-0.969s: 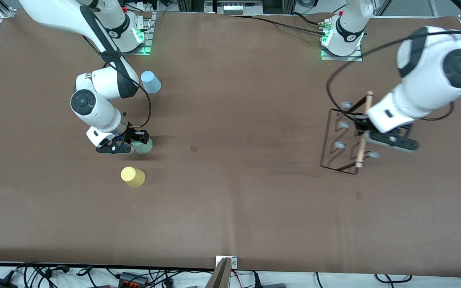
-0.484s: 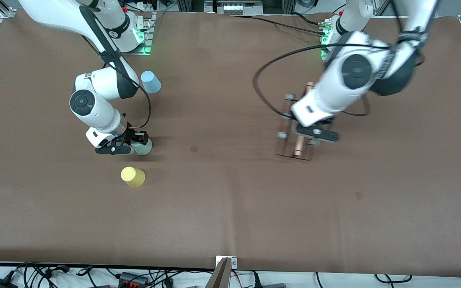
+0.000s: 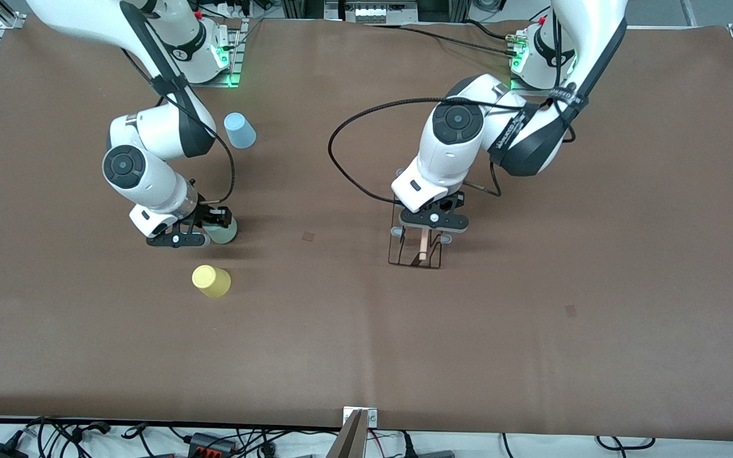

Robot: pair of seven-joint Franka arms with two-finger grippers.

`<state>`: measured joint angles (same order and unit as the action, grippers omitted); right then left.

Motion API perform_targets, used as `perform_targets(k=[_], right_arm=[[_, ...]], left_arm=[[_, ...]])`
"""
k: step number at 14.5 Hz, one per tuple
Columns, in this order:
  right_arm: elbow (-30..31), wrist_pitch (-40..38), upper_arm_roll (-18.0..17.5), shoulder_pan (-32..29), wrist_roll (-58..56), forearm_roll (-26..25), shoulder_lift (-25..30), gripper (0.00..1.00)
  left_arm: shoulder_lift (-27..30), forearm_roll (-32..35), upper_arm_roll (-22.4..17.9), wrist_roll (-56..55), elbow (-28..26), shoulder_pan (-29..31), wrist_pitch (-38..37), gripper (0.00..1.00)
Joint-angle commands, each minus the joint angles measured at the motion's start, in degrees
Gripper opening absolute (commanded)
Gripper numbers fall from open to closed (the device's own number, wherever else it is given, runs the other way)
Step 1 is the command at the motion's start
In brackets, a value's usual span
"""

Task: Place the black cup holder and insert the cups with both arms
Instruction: 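Slide the black rack with the left gripper toward the teal cup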

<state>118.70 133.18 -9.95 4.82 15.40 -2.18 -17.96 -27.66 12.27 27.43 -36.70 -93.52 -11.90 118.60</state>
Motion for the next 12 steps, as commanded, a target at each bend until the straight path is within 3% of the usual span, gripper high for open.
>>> perform_targets(k=[1,7,10,12], right_arm=[[-0.7,-6.0,-0.1,0.3,-0.4,-0.6,4.6,0.21],[-1.9,-15.9,-0.2,1.9,0.6,-0.5,12.6,0.21],[-5.6,-22.9,-0.7,2.7,0.7,-0.1,13.8,0.21],[-6.4,-23.4,-0.9,3.0,0.6,-0.1,13.6,0.21]], left_arm=[[-1.2,1.4,0.0,-1.2,2.3,-0.7,0.6,0.01],[-2.7,5.7,-0.2,-9.4,2.3,-2.7,2.4,0.01],[-3.2,7.8,-0.1,-9.9,2.3,-2.9,2.4,0.01],[-3.5,8.0,-0.1,-10.6,2.4,-3.6,2.4,0.01]])
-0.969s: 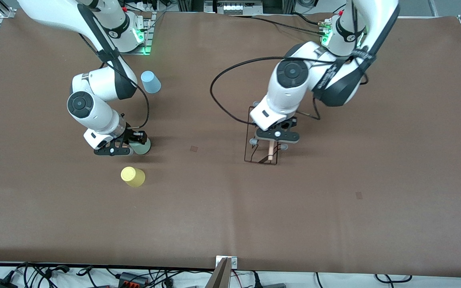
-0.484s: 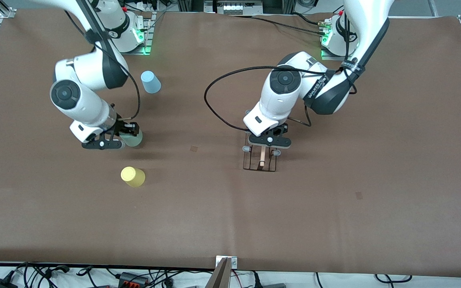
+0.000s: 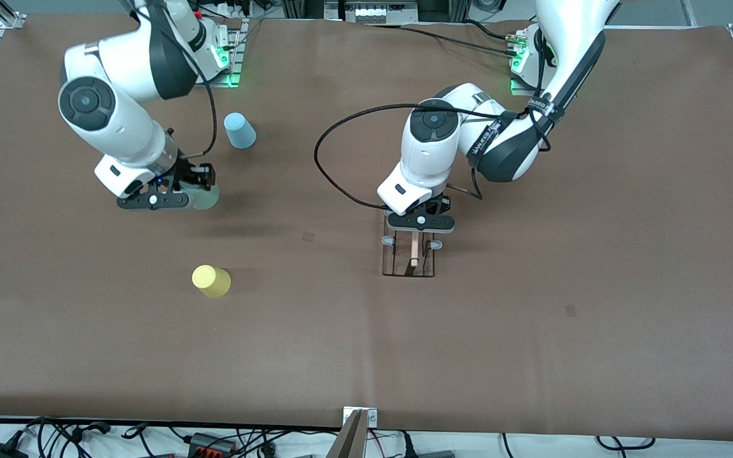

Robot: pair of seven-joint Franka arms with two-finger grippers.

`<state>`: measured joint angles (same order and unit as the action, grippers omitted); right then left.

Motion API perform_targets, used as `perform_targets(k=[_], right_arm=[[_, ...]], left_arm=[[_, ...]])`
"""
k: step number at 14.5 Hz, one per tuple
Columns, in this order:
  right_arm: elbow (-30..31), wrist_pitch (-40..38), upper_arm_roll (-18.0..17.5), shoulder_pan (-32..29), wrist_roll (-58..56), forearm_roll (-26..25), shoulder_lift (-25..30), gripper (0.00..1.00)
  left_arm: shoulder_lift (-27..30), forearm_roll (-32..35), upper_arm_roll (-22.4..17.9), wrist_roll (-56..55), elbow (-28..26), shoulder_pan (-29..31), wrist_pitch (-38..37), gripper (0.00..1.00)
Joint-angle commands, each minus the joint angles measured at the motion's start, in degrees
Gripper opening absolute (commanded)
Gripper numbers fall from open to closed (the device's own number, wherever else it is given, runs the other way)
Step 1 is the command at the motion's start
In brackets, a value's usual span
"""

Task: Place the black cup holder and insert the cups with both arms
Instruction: 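Lift the teal cup with the right gripper while the left gripper releases the rack, then carry the teal cup to the rack while the left gripper withdraws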

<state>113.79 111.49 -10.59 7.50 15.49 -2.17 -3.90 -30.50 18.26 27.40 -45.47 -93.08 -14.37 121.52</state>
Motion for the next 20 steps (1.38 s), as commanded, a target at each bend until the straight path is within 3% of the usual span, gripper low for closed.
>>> perform_targets(k=[1,4,5,6,8,11,15,18,20], right_arm=[[-1.5,-1.7,-0.2,0.2,0.5,-0.1,-0.5,0.21],[-1.3,-1.9,-0.2,0.2,0.6,0.0,-0.7,0.21],[-1.3,-1.8,-0.2,0.2,0.6,0.1,-0.8,0.21],[-1.4,-1.8,-0.2,0.3,0.6,0.2,-0.8,0.21],[-1.3,-1.8,-0.2,0.2,0.6,0.3,-1.2,0.21],[-1.2,-1.7,-0.2,0.5,0.9,0.9,-1.3,0.21],[-2.2,-1.5,-0.3,4.5,12.2,4.5,-1.2,0.21],[-5.2,-1.1,-0.3,9.3,23.8,9.2,-1.7,0.21],[-10.0,-1.1,-0.3,14.3,32.5,10.6,-4.9,0.21]], left_arm=[[-0.8,2.0,-0.1,-1.8,1.9,-1.2,-0.5,0.01],[-0.8,2.0,-0.1,-1.9,1.9,-1.2,-0.5,0.03],[-0.8,2.0,-0.1,-1.9,1.9,-1.2,-0.5,0.10],[-0.7,2.0,-0.1,-1.9,1.9,-1.1,-0.5,0.25],[-0.6,2.0,0.0,-1.6,1.9,-0.8,-0.7,1.00],[0.4,2.0,0.0,-0.8,2.2,0.5,-1.2,1.00],[4.5,1.7,0.3,4.1,2.3,4.4,-5.0,1.00],[5.2,1.3,0.3,13.1,6.5,6.1,-13.6,1.00],[5.1,1.3,0.1,20.1,10.4,7.4,-20.4,1.00]])
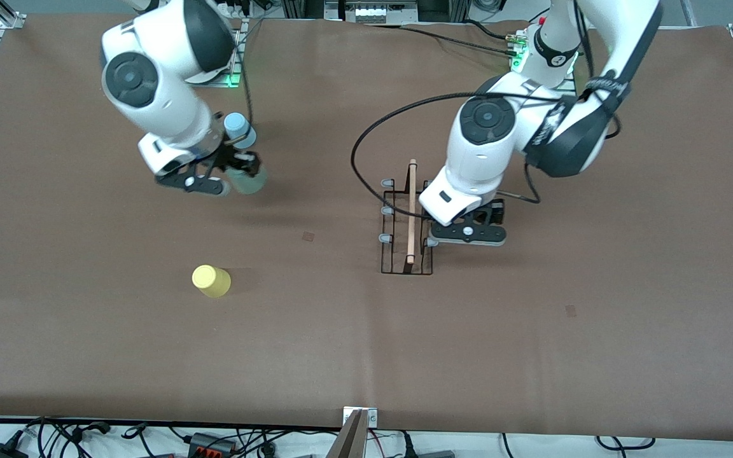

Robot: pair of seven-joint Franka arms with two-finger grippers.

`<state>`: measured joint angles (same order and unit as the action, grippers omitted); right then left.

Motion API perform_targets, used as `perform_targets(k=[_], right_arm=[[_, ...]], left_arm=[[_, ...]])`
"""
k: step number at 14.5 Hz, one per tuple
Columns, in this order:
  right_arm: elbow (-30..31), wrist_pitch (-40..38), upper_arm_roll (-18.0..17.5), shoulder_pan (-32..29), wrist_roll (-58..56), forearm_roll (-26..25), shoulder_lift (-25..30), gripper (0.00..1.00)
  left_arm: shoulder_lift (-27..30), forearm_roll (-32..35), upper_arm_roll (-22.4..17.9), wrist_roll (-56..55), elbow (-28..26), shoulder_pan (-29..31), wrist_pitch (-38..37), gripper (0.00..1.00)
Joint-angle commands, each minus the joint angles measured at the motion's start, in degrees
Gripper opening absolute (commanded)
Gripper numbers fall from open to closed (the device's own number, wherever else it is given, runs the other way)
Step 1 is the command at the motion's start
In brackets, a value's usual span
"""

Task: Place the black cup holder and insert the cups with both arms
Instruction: 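Carry the teal cup to the rack while the left gripper withdraws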

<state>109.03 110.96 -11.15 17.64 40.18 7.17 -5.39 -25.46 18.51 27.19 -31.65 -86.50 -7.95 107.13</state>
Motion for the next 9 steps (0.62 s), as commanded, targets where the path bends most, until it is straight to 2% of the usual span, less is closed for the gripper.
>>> perform_targets(k=[1,5,9], right_arm=[[-9.1,-0.7,0.3,7.0,13.6,0.7,-6.4,0.21],[-18.5,-0.5,0.3,15.3,31.4,-4.2,-15.1,0.21],[-26.6,1.1,0.5,21.8,42.2,-5.6,-22.7,0.21]], left_arm=[[0.1,1.0,0.4,10.7,5.2,2.3,-8.1,1.00],[0.2,0.8,0.8,26.3,8.3,9.2,-11.2,1.00],[0.7,0.0,0.7,27.6,11.3,13.5,-13.9,1.00]])
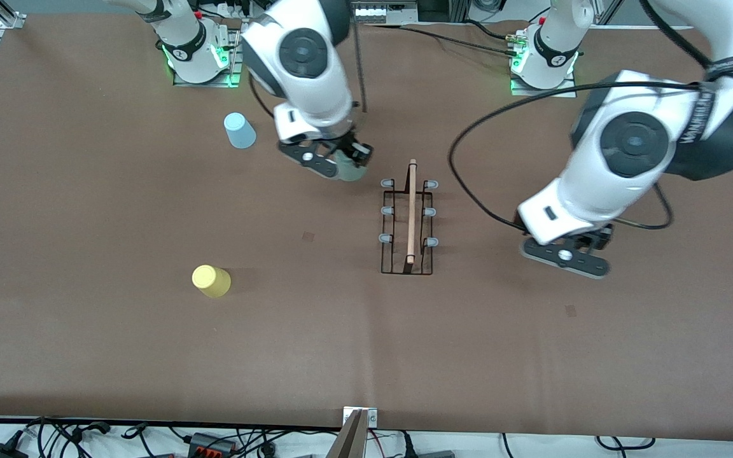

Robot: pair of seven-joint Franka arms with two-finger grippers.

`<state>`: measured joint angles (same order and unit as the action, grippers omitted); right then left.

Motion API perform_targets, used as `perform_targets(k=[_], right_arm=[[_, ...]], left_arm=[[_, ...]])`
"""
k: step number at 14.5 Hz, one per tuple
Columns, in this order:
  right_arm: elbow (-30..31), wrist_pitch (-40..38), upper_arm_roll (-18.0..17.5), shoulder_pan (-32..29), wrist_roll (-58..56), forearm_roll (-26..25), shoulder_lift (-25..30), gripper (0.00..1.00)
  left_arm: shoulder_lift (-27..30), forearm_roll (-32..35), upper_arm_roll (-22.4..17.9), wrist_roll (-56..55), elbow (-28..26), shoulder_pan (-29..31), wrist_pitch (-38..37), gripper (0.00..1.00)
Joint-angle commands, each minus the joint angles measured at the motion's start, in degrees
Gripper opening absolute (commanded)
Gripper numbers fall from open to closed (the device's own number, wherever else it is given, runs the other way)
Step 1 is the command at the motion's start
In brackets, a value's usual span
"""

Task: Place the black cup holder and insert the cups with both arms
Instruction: 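Carry the teal cup to the rack while the left gripper withdraws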

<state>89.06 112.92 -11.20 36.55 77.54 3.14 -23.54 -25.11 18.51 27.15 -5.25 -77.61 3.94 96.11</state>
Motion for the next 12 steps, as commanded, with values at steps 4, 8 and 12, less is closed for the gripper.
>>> perform_targets(k=[4,8,12], right_arm=[[-9.8,0.5,0.6,5.3,7.9,-4.5,-8.5,0.21],[-9.9,4.2,0.6,6.4,8.0,-5.2,-10.0,0.22],[-9.9,5.4,0.6,7.0,8.0,-6.1,-11.1,0.24]], left_arm=[[0.3,-7.8,0.8,1.2,3.2,8.3,-3.2,1.00],[0.3,-9.2,0.5,1.4,3.2,11.2,-2.9,1.00],[0.1,-7.1,-0.1,1.3,6.6,10.9,-3.2,1.00]])
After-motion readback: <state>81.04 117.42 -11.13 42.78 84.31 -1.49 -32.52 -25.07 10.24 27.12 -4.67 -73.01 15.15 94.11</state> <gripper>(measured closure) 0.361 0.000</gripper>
